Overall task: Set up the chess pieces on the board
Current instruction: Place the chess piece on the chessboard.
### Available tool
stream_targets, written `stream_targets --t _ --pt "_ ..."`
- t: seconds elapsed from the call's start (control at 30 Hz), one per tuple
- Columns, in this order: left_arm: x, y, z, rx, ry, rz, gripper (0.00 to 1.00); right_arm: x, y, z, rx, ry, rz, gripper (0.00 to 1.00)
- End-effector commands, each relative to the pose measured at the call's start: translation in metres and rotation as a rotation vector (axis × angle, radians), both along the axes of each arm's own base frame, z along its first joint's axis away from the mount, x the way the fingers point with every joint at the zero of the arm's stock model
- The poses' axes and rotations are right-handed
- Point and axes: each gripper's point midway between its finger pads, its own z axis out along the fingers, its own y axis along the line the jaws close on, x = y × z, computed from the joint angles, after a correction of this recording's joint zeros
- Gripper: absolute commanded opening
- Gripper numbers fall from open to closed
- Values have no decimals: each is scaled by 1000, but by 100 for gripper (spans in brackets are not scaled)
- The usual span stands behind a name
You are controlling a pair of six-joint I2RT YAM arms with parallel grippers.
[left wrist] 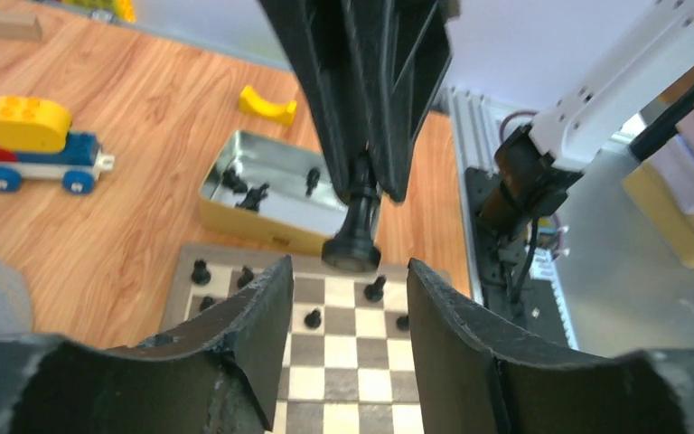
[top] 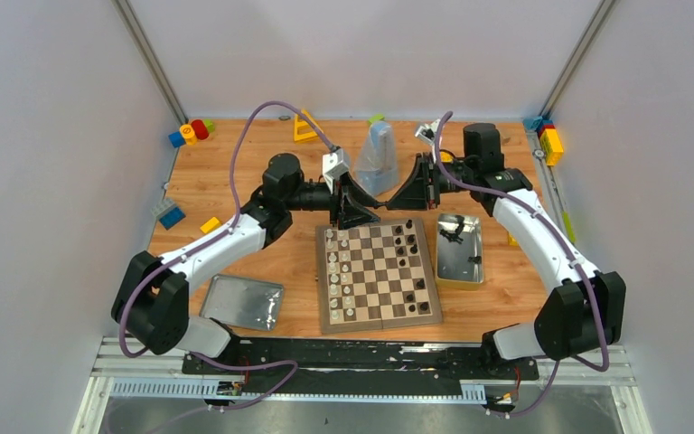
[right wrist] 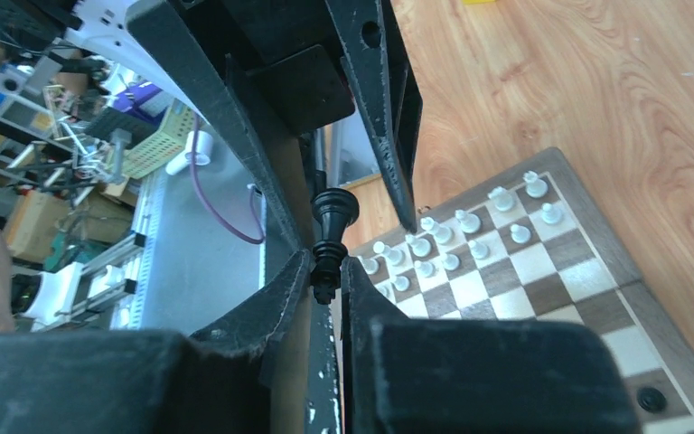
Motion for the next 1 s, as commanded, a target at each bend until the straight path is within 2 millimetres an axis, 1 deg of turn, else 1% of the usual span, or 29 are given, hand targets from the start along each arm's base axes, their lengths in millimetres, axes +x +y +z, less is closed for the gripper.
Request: stream_targets --t 0.0,0.03,0.07,0.1,0.13,0.17,0.2,0.23,0.27,0.3,0.33,0.37,0.47,0.53,0.63,0.7,0.83,0.97 --pt "5 11 1 82 -95 60 70 3 -15 10 -59 -163 -72 0" --pt "10 14 1 100 -131 83 74 3 -20 4 -99 -154 -97 0" --pt "10 19 2 126 -137 93 82 4 -25 -2 -136 -164 -123 0" --pt "14 22 1 149 -175 112 86 5 -30 -9 -177 -169 -149 0" --pt "23 39 -3 237 -207 174 98 5 -45 -25 -285 -201 -195 0" --pt "22 47 -6 276 -195 192 99 6 -53 -35 -347 -210 -224 0" --pt "29 54 -9 316 -229 229 100 4 -61 -44 -404 -206 -242 0" --pt "28 63 -11 353 -224 247 100 3 -68 -51 -452 -210 -255 0" --pt "34 71 -14 394 -251 288 100 2 -75 -58 -502 -214 -266 0" --pt "32 80 -17 433 -243 309 100 2 -83 -65 -553 -216 -279 0" --pt "38 88 -19 471 -254 358 100 1 -90 -72 -596 -217 -281 0" --pt "40 99 -22 515 -246 405 100 0 -95 -79 -636 -207 -284 0" --pt "39 117 -19 575 -251 468 100 -5 -107 -97 -740 -196 -266 0" --pt "33 129 -21 631 -240 488 100 -10 -111 -110 -803 -180 -241 0" --pt "34 146 -18 696 -253 542 100 -16 -111 -126 -886 -167 -199 0" --pt "33 157 -21 745 -244 568 100 -19 -110 -136 -936 -161 -172 0" --pt "28 170 -30 823 -206 588 100 -25 -105 -155 -1014 -130 -119 0" --pt "21 178 -38 869 -169 587 100 -27 -101 -166 -1059 -107 -87 0"
